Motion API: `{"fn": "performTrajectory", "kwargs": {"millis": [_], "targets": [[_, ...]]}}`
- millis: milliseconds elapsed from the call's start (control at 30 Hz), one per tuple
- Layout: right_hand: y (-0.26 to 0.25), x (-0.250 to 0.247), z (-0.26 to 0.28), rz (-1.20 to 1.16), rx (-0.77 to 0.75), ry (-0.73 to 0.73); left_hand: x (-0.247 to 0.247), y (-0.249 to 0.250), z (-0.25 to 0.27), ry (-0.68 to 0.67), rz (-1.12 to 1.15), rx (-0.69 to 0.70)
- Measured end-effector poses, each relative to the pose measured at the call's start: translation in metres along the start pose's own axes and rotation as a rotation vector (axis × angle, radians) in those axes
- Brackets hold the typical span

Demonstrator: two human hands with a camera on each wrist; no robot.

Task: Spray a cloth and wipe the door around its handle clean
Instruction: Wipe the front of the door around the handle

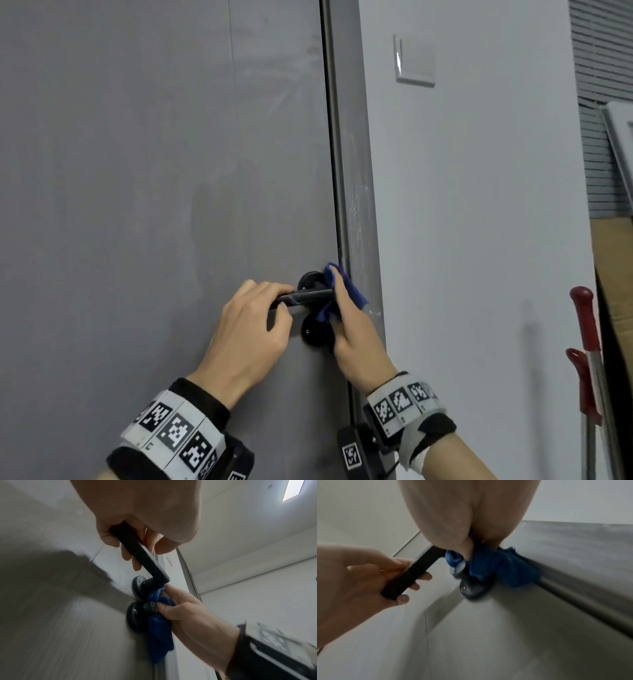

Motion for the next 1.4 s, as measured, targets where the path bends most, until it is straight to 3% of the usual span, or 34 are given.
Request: {"fn": "performTrajectory", "kwargs": {"millis": [200, 267, 367, 433, 567, 700, 767, 900, 1000, 1133, 1267, 1400], "targets": [[0.030, 0.003, 0.039, -0.098, 0.050, 0.027, -0.003, -0.001, 0.003, -0.145, 0.050, -0.041], [0.027, -0.010, 0.042, -0.104, 0.091, 0.117, -0.006, -0.003, 0.003, -0.206, 0.092, -0.057], [0.001, -0.028, 0.046, -0.069, 0.001, 0.303, -0.016, -0.016, 0.002, -0.255, 0.151, -0.106], [-0.019, -0.028, 0.041, -0.059, -0.104, 0.348, -0.029, -0.025, 0.003, -0.183, 0.133, -0.099], [-0.037, 0.007, 0.019, 0.215, -0.264, 0.262, -0.053, -0.035, 0.011, -0.029, 0.138, -0.043], [-0.047, 0.038, 0.014, 0.568, -0.316, 0.308, -0.055, -0.041, 0.014, -0.023, 0.180, -0.032], [-0.062, 0.056, 0.014, 0.658, -0.383, 0.246, -0.054, -0.042, 0.013, -0.039, 0.223, -0.040], [-0.081, 0.083, 0.010, 0.680, -0.476, 0.110, -0.052, -0.043, 0.012, -0.078, 0.281, -0.056], [-0.074, 0.068, 0.010, 0.716, -0.527, 0.057, -0.053, -0.045, 0.013, -0.066, 0.297, -0.087], [-0.049, 0.020, 0.008, 0.665, -0.404, 0.151, -0.045, -0.039, 0.005, -0.137, 0.224, -0.130], [-0.036, 0.000, 0.005, 0.523, -0.299, 0.116, -0.026, -0.013, -0.006, -0.320, -0.009, -0.019], [-0.036, -0.001, 0.011, 0.544, -0.301, 0.097, -0.013, -0.005, -0.010, -0.396, -0.158, 0.024]]}}
Point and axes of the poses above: each hand's wrist, its own z-axis away from the middle knuckle, its own x-axis out of the palm, y = z × x, the point moved 7 cm from there along -z, towards the middle knuckle
